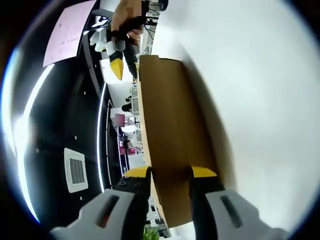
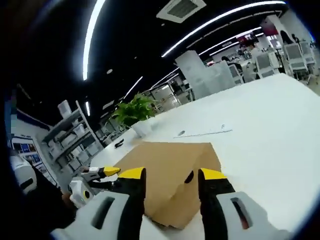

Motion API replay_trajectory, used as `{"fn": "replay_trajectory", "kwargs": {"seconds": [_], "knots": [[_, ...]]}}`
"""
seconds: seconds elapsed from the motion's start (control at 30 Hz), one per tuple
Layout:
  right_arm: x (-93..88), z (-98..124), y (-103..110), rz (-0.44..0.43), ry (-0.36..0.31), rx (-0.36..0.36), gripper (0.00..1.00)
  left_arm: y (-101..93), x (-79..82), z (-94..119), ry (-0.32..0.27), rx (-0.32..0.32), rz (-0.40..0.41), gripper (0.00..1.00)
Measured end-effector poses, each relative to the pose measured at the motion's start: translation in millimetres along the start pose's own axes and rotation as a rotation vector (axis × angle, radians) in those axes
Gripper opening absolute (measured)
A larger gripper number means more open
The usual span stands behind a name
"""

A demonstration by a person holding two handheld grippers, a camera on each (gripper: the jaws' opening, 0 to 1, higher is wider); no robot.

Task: Operate the shoe box by opening the lid, removing the specified soft item, and placing it in the target area until the item is outside and the box remains undamaged.

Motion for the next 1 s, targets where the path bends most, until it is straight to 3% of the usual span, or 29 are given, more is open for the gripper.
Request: {"fn": "replay_trajectory", "kwargs": {"seconds": [0.07, 0.13, 0.17, 0.2, 0.23, 0.3, 0.33, 0.37, 0.43, 0.6, 0.73, 0.8, 0.97, 1.0], "knots": [[5.6, 3, 5, 0.081, -0.027, 0.012, 0.4, -0.6, -1.0, 1, -0.001, 0.002, 0.001, 0.3], [11.1, 9, 16, 0.26, -0.021, 0.026, 0.38, -1.1, -2.3, 1, -0.003, 0.002, 0.003, 0.3], [11.9, 10, 18, 0.297, -0.016, 0.028, 0.38, -1.2, -2.7, 2, -0.005, 0.002, 0.003, 0.3], [15.6, 14, 21, 0.461, 0.0, 0.027, 0.38, -1.3, -3.0, 2, -0.006, 0.002, 0.002, 0.3], [16.1, 15, 22, 0.501, 0.009, 0.017, 0.38, -1.4, -3.1, 2, -0.008, 0.002, 0.004, 0.3], [17.9, 18, 23, 0.597, 0.041, -0.009, 0.35, -1.6, -3.2, 2, -0.009, 0.003, 0.004, 0.3], [19.3, 22, 26, 0.696, 0.097, -0.059, 0.33, -2.0, -3.7, 2, -0.008, 0.002, 0.004, 0.3], [22.4, 25, 29, 0.847, 0.147, -0.115, 0.34, -2.2, -4.1, 2, -0.009, 0.002, 0.005, 0.3], [24.3, 27, 36, 0.941, 0.19, -0.157, 0.4, -2.6, -4.6, 2, -0.013, 0.003, 0.006, 0.3], [20.2, 24, 53, 1.07, 0.227, -0.085, 0.47, -3.1, -5.4, 2, -0.023, 0.005, 0.009, 0.3], [12.0, 23, 58, 1.256, 0.33, -0.076, 0.49, -2.8, -6.4, 2, -0.037, 0.003, 0.011, 0.3], [10.0, 20, 65, 1.308, 0.307, -0.051, 0.5, -2.1, -5.5, 2, -0.04, 0.001, 0.01, 0.3], [1.5, 14, 75, 1.296, 0.299, -0.03, 0.75, -1.4, -5.3, 2, -0.044, 0.001, 0.01, 0.3], [0.0, 11, 78, 1.325, 0.27, -0.023, 0.83, -1.4, -5.2, 2, -0.044, 0.001, 0.011, 0.3]]}}
Point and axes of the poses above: the point that each gripper's makers call its tool centre point, and the gripper's own axes: z roughly backward along the fingers, y roughly to its left, x roughly out of its top, the point moved 10 cm from there along z, roughly backward along the fingers, and after that the axes turned 8 degrees about -y, right-handed, at the moved point
